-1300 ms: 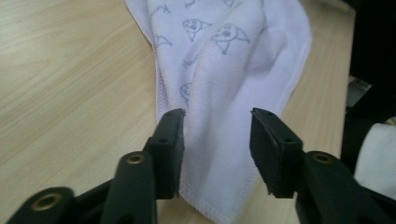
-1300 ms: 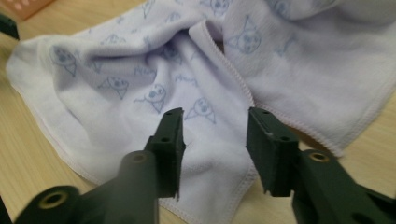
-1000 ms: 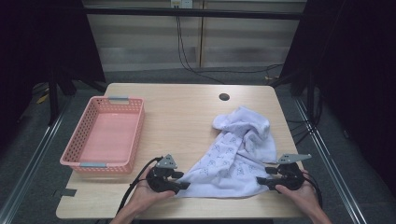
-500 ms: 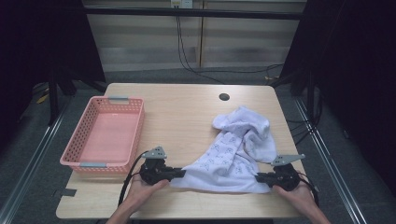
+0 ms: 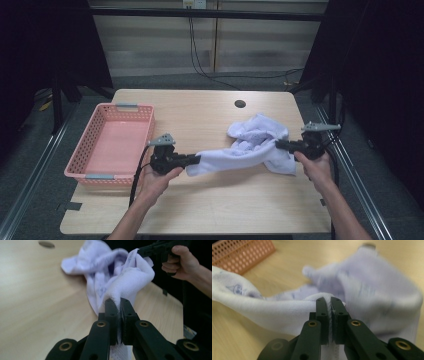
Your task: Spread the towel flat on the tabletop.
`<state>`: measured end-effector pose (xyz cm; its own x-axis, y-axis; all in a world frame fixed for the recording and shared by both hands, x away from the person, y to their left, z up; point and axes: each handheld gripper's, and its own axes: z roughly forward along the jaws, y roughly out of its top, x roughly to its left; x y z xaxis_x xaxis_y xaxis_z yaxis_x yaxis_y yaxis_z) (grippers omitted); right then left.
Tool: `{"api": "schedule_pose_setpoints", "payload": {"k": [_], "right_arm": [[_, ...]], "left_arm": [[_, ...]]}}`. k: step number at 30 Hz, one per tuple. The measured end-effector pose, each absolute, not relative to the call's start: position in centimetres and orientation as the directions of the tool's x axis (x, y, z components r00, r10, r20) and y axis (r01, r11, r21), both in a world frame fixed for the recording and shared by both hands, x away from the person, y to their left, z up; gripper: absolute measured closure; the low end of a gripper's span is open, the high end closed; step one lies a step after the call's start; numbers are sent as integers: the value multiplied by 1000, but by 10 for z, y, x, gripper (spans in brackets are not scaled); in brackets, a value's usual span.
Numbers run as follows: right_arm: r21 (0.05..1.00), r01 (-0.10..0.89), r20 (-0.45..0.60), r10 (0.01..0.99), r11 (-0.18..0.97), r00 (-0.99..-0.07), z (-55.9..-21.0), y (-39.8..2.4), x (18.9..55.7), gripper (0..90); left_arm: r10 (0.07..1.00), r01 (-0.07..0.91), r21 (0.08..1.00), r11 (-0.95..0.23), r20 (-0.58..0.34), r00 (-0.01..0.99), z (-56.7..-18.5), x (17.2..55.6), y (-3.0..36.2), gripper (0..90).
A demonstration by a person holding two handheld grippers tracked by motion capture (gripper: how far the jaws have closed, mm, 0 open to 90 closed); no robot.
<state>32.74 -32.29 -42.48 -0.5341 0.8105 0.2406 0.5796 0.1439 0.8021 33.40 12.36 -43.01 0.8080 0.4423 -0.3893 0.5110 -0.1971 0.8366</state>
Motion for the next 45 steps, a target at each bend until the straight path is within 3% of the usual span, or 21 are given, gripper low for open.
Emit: {"api": "schedule_pose_setpoints", "payload": {"k": [3, 5, 14, 19, 22, 32, 33, 36, 37, 38, 39, 45], "right_arm": [[841, 528, 221, 816, 118, -534, -383, -318, 354, 860], [848, 517, 217, 818, 112, -533, -376, -319, 359, 861], [914, 405, 190, 857, 23, -479, -281, -316, 410, 862], [943, 332, 191, 845, -16, -500, -245, -307, 413, 863], [954, 300, 190, 819, -24, -541, -235, -303, 403, 863], [949, 312, 175, 767, 35, -618, -262, -308, 335, 861], [943, 327, 174, 756, 57, -632, -277, -312, 310, 861], [934, 350, 174, 756, 76, -630, -297, -312, 289, 861], [918, 386, 189, 746, 97, -639, -321, -311, 268, 861], [918, 386, 189, 746, 97, -639, -321, -311, 268, 861], [899, 419, 202, 732, 124, -650, -347, -311, 247, 861], [845, 517, 272, 726, 133, -632, -407, -315, 205, 860]], "left_arm": [[474, 479, 865, -152, -361, 803, -400, 354, 127, 866], [482, 464, 875, -139, -350, 803, -388, 360, 130, 866], [531, 363, 931, -51, -282, 799, -304, 392, 139, 866], [553, 285, 958, 1, -238, 799, -262, 390, 154, 866], [543, 276, 961, 7, -235, 806, -258, 381, 166, 863], [461, 331, 939, -89, -256, 850, -302, 332, 174, 859], [431, 355, 924, -143, -265, 863, -317, 316, 174, 856], [408, 383, 901, -204, -277, 870, -339, 300, 172, 856], [405, 418, 876, -240, -301, 864, -364, 282, 172, 851], [405, 418, 876, -240, -301, 864, -364, 282, 172, 850], [397, 444, 861, -248, -327, 857, -380, 272, 174, 842], [347, 518, 791, -326, -409, 844, -439, 229, 173, 822]]}}
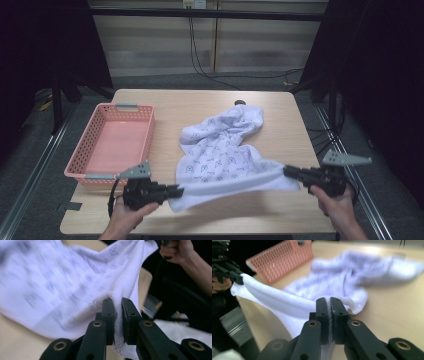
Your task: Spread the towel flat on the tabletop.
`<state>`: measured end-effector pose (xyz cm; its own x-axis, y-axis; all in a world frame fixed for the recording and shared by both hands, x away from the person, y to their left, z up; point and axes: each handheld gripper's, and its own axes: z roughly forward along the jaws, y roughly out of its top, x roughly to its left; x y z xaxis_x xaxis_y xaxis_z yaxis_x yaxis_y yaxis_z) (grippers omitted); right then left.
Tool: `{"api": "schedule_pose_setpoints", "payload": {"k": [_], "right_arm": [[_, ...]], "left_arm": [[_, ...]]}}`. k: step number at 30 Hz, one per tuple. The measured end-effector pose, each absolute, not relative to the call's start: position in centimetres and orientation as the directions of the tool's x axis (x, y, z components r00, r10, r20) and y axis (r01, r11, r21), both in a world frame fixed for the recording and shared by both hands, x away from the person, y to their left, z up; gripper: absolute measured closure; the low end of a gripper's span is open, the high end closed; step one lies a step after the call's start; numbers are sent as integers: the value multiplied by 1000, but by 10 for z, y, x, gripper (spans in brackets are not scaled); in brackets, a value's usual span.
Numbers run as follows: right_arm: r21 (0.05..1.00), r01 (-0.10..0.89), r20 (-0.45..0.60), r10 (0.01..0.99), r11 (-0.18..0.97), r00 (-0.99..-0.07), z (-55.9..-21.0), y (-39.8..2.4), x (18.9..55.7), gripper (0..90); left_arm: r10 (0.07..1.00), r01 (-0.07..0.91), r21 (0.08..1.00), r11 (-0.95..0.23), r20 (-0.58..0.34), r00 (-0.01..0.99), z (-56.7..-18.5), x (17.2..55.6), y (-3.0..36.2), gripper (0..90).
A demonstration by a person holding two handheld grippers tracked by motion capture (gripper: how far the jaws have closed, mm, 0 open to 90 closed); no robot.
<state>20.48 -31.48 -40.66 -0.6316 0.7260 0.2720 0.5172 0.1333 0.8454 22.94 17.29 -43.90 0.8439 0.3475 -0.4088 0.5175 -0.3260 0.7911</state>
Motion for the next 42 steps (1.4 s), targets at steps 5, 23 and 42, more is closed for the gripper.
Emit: {"api": "schedule_pose_setpoints", "payload": {"k": [5, 23, 42], "right_arm": [[786, 582, 266, 736, 208, -622, -445, -314, 167, 806], [775, 589, 179, 815, 229, -552, -469, -300, 265, 541], [735, 606, 154, 795, 305, -587, -487, -258, 333, 867]], "left_arm": [[337, 543, 739, -398, -433, 836, -463, 210, 176, 771], [454, 595, 691, -411, -410, 791, -488, 307, 147, 679], [501, 563, 687, -459, -323, 803, -503, 302, 142, 684]]}}
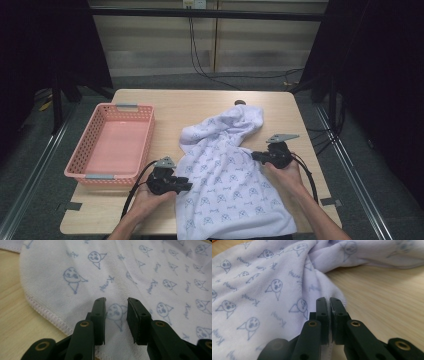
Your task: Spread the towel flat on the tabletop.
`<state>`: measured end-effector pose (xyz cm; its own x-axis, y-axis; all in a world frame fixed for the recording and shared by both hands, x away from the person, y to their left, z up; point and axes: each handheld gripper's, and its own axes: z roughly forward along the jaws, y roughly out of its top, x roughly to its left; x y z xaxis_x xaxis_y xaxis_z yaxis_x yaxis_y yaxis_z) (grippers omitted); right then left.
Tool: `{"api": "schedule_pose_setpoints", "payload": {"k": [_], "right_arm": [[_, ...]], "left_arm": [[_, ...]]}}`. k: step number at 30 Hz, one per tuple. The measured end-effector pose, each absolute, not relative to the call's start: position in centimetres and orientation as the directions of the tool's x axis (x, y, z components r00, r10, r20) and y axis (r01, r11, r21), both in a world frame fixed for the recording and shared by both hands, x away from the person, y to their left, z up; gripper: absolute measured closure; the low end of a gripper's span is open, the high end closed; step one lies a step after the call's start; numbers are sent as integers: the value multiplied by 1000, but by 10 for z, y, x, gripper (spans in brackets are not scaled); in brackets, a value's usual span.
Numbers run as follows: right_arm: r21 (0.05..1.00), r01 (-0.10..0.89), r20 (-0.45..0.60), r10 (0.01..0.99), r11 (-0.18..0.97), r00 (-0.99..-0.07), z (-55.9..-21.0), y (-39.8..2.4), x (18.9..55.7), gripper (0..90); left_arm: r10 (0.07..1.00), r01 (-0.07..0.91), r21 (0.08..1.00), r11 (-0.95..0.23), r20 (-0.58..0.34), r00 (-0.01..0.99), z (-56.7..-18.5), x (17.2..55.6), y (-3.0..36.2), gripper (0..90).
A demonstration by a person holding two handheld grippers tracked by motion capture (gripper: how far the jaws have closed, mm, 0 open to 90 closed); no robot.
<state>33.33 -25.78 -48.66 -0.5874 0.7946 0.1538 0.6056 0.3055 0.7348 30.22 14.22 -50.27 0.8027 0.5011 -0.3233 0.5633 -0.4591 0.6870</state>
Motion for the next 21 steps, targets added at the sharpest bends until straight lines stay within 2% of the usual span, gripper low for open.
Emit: {"api": "schedule_pose_setpoints", "payload": {"k": [6, 9, 12, 14, 18, 19, 20, 21], "right_arm": [[728, 621, 149, 815, 293, -559, -478, -290, 293, 870], [714, 635, 158, 815, 295, -557, -481, -299, 269, 864], [707, 639, 170, 804, 303, -569, -482, -303, 248, 848], [702, 641, 175, 798, 309, -576, -481, -303, 238, 837], [697, 637, 178, 781, 330, -599, -481, -301, 224, 818], [695, 636, 187, 770, 336, -610, -480, -300, 215, 795], [697, 634, 191, 765, 335, -614, -480, -301, 213, 749], [697, 634, 191, 765, 335, -614, -480, -301, 213, 749]], "left_arm": [[505, 551, 679, -485, -296, 810, -500, 290, 150, 698], [493, 549, 669, -502, -300, 817, -499, 284, 150, 756], [470, 539, 646, -540, -300, 830, -497, 270, 150, 865], [452, 538, 640, -548, -315, 835, -497, 264, 151, 877], [417, 521, 630, -576, -322, 850, -495, 247, 155, 876], [409, 525, 632, -569, -336, 848, -495, 245, 156, 807], [403, 518, 635, -573, -332, 853, -493, 244, 157, 790], [404, 515, 649, -560, -329, 854, -492, 244, 157, 790]]}}
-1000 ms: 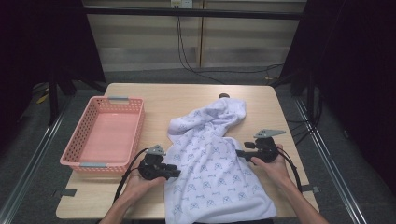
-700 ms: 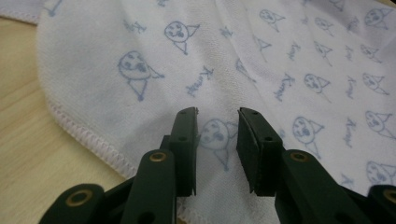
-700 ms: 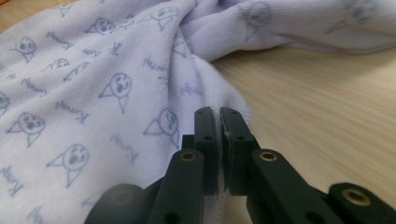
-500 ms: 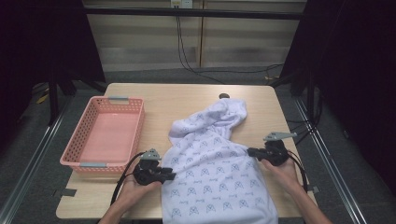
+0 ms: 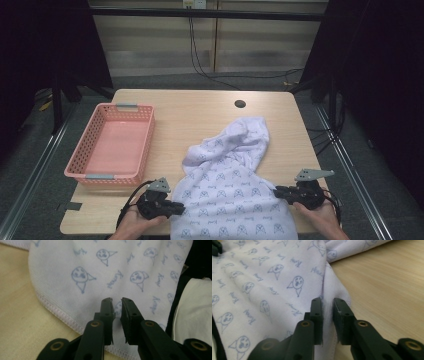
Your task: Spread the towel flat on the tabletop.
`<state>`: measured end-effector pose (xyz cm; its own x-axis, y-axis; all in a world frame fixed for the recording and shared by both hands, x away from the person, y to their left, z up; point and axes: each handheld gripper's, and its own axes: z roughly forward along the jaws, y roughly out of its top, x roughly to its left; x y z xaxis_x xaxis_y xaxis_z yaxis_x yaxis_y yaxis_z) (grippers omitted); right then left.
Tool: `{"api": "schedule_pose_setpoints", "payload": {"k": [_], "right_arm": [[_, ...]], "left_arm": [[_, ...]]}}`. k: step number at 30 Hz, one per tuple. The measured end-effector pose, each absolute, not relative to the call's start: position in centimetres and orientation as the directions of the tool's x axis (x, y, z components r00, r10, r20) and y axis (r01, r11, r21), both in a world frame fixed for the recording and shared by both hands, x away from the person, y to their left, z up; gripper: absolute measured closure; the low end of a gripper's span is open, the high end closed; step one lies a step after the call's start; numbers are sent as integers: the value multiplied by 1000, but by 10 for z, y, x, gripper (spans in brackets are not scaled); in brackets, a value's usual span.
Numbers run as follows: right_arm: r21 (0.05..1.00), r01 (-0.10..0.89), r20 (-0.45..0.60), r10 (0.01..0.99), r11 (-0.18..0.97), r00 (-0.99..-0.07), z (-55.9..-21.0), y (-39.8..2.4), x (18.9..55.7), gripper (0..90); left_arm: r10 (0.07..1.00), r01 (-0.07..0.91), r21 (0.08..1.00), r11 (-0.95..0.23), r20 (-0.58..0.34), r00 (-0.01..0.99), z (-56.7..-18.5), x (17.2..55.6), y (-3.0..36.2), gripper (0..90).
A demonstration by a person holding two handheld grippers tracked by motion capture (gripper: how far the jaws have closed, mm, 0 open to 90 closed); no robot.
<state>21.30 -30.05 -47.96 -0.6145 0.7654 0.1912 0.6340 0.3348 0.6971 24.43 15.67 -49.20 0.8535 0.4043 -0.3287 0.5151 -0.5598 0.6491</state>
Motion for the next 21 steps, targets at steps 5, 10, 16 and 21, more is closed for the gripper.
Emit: {"api": "schedule_pose_setpoints", "payload": {"k": [5, 10, 16, 21], "right_arm": [[741, 608, 195, 777, 283, -599, -473, -304, 228, 710], [734, 616, 189, 785, 286, -590, -477, -294, 262, 674], [705, 618, 189, 748, 347, -636, -490, -271, 280, 591], [658, 633, 179, 732, 408, -657, -494, -267, 271, 866]], "left_arm": [[415, 510, 688, -517, -319, 852, -486, 265, 147, 762], [455, 531, 704, -472, -321, 831, -488, 291, 137, 734], [462, 530, 671, -519, -301, 834, -498, 292, 129, 713], [460, 511, 673, -535, -276, 844, -498, 285, 130, 715]]}}
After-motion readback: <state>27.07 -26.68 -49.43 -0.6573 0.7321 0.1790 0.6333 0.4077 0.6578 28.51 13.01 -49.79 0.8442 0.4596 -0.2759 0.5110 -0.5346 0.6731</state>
